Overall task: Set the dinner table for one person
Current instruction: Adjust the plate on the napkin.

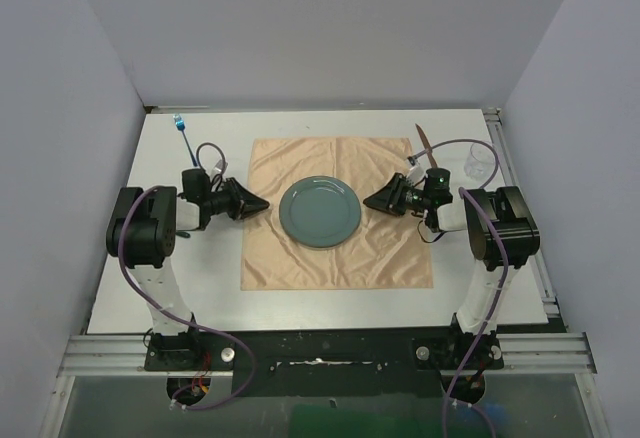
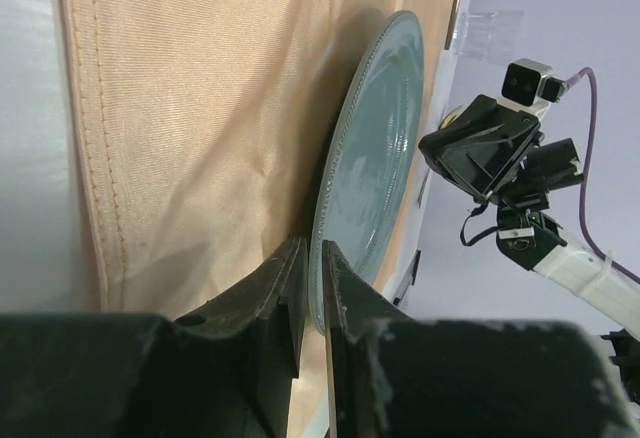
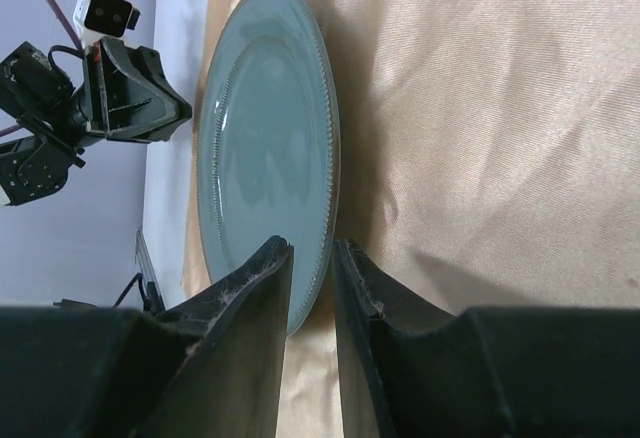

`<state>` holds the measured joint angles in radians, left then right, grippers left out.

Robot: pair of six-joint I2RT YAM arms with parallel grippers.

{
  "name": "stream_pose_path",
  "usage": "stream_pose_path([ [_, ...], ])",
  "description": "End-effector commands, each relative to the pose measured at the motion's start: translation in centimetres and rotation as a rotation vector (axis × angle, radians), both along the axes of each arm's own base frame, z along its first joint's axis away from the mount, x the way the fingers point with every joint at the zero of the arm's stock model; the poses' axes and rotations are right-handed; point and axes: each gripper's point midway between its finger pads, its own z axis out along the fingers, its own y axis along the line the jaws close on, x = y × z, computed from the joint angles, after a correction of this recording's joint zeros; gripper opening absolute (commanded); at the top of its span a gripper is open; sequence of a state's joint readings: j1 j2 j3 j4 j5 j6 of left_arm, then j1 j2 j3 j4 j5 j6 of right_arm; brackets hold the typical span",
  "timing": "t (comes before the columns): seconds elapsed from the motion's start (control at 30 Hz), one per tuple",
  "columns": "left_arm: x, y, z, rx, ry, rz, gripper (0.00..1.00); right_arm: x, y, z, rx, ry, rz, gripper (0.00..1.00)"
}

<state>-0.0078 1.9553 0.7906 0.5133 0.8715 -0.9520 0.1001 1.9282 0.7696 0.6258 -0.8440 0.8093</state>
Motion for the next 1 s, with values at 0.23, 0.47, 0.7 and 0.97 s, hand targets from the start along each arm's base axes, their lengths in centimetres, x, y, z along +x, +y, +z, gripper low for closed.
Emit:
stream_pose_path([
  [0.23, 1.3, -1.6, 0.6, 0.029, -0.062, -0.082, 0.12, -0.5, 0.7, -1.1, -0.014, -0.009, 0.020, 0.25],
  [0.47, 1.9, -2.9, 0.6, 0.046, -0.071, -0.128, 0.12, -0.4, 1.0, -1.3, -0.012, -0.004, 0.027, 0.25],
  [0.7, 1.8, -3.2, -0.2, 0.055, -0.058, -0.144, 0.12, -0.3, 1.1, -1.6, -0.010, 0.003, 0.031, 0.25],
  [0.97, 1.5, -3.5, -1.1, 0.055, -0.049, -0.171, 0.12, 0.2, 1.4, -1.4, -0.005, 0.000, 0.038, 0.25],
])
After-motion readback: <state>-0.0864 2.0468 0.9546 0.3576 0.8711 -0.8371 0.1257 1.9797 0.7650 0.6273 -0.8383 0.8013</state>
